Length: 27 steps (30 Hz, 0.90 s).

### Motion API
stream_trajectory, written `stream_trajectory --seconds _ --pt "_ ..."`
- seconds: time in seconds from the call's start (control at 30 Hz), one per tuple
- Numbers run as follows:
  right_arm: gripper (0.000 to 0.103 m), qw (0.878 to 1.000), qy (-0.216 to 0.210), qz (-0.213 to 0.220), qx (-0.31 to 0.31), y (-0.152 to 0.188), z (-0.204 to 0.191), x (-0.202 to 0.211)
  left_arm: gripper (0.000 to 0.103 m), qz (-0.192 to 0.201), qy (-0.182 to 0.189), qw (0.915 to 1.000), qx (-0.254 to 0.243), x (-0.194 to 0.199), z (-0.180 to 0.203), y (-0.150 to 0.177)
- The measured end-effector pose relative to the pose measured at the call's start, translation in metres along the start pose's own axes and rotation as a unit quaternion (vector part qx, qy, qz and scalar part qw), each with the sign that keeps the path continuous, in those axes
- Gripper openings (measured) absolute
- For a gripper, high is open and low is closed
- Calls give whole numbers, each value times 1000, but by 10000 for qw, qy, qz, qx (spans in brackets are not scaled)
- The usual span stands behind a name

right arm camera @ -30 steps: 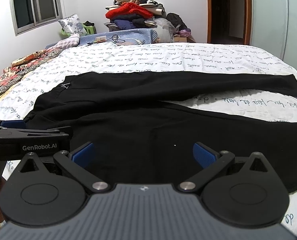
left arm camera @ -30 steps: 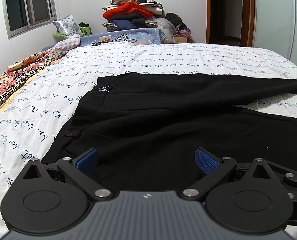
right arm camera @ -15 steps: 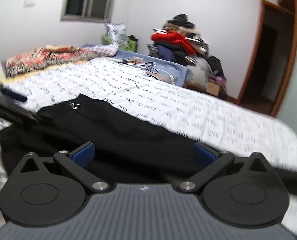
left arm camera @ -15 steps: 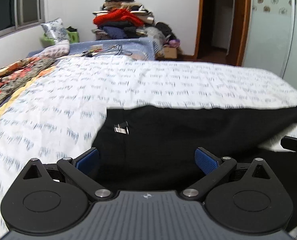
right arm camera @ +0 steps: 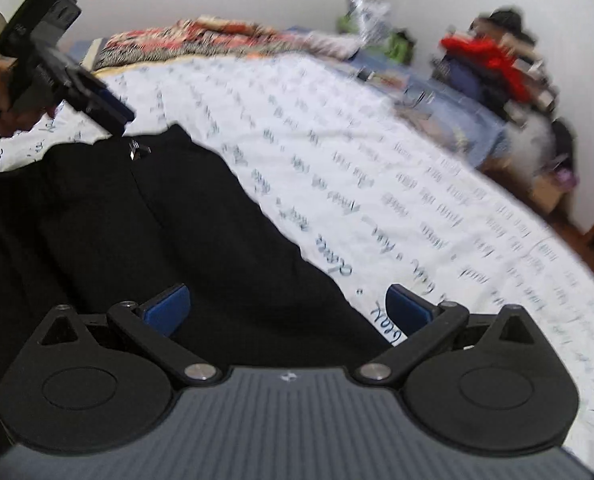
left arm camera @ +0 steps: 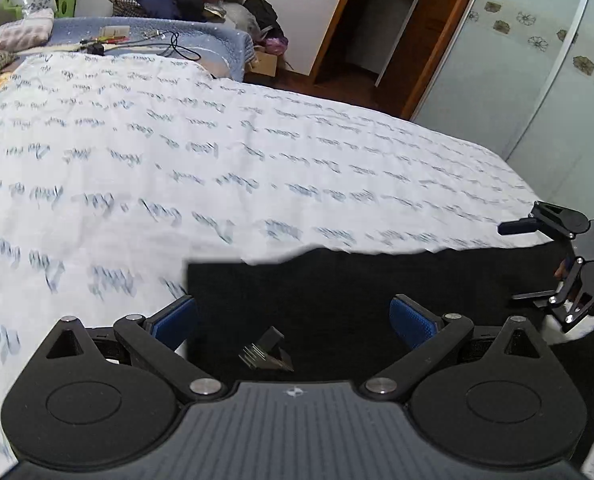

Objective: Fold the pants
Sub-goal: 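Grasp the trouser waistband with the left gripper while the right gripper grasps the other waistband corner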

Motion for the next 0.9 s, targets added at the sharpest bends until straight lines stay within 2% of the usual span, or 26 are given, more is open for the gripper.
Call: stream_trajectory --seconds 0.13,0.27,0.33,0.43,0.53,0.57,0.6,0.63,0.67,0.7,0.73,0.83,0.9 --pt "100 9986 -362 -344 -172 8 38 -28 103 -211 202 9992 -264 -22 -15 -11" --pt "97 9927 -655 -765 -658 16 68 -55 103 -512 348 9978 -224 -44 -23 -12" --pt "93 9894 -689 -932 -871 20 78 -68 103 -637 281 9972 -276 -54 -24 -10" --pt "89 9892 -868 -873 -789 26 76 -72 103 -570 167 9969 -523 -60 -19 -6" --pt "76 9893 -983 -810 -705 26 72 -70 103 -499 40 9966 -660 -60 -17 -5" --pt "64 9889 -1049 -782 -699 26 71 -68 103 -436 26 9968 -664 -60 -16 -6" --pt "47 9885 -1103 -761 -702 25 71 -65 102 -386 8 9970 -676 -59 -15 -5" --pt "37 9879 -1147 -749 -726 24 71 -63 98 -375 -14 9969 -685 -58 -13 -5" --pt "20 9875 -1166 -749 -755 23 71 -61 87 -367 -69 9968 -700 -58 -12 -4" --pt "9 9873 -1174 -754 -757 21 71 -61 66 -314 -232 9965 -735 -56 -11 -4" --pt "9 9877 -1177 -738 -723 22 69 -58 56 -258 -407 9960 -748 -53 -10 -5" --pt "6 9928 -871 -672 -467 20 57 -52 48 -133 -377 9980 -490 -43 -11 -8" --pt "6 9969 -485 -559 -258 14 47 -46 43 -141 -509 9962 -698 -42 -3 -8"
Point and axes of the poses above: each gripper's, at about its wrist camera, not at the fingertips, and x roughly against the way its jaws point, z to its right, y to its underside, the point moved 1 cm from there along -x, roughly the way its jaws point, and after that the axes turned 4 degrees about x, right-handed, at the moved point
